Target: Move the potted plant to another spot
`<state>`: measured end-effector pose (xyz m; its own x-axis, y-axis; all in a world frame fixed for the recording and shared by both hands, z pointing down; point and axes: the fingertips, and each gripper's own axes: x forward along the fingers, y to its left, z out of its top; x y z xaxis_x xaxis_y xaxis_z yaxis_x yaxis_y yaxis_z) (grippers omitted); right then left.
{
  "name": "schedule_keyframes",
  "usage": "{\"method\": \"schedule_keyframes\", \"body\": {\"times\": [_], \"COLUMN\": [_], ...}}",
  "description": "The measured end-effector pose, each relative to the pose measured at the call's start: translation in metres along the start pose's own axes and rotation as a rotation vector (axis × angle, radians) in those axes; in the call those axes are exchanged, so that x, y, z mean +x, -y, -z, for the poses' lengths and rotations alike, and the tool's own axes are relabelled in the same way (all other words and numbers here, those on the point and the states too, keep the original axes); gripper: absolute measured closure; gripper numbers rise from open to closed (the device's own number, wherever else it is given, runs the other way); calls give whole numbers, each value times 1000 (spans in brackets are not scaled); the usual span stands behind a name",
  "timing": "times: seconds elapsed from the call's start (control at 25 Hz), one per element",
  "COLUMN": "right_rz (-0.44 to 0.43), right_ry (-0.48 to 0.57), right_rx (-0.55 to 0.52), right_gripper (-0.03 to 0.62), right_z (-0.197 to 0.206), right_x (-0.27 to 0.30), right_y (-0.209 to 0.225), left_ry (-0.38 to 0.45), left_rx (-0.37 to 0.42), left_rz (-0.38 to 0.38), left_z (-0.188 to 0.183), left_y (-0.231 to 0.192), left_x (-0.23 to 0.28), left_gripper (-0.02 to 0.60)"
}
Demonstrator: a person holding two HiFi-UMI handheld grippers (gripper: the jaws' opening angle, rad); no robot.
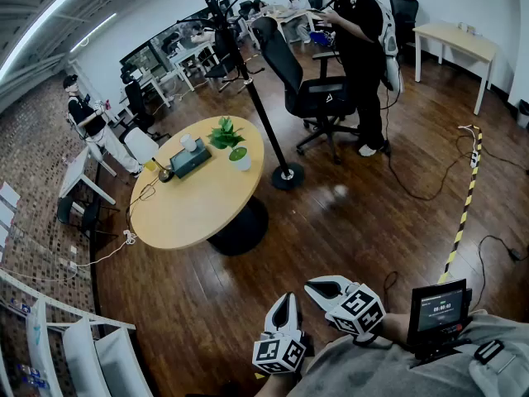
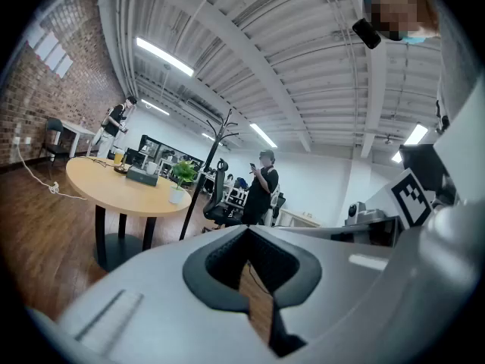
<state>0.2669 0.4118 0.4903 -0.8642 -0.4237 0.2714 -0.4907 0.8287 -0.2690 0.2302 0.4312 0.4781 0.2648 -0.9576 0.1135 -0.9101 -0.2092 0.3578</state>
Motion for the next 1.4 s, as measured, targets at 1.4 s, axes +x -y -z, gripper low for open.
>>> {"method": "schedule_keyframes", "body": {"times": [1.4], "right_rz": [-90], "right_ry": [52], "right_rx": [-45], "right_gripper": [588], "right_z": [-143], "right_x": [220], "right_y": [217], "left_ry": [78], "left_rx": [25], "left_rz": [-158], "left_z": [-110], "left_y": [-156], "left_x": [266], "left_gripper": [580]}}
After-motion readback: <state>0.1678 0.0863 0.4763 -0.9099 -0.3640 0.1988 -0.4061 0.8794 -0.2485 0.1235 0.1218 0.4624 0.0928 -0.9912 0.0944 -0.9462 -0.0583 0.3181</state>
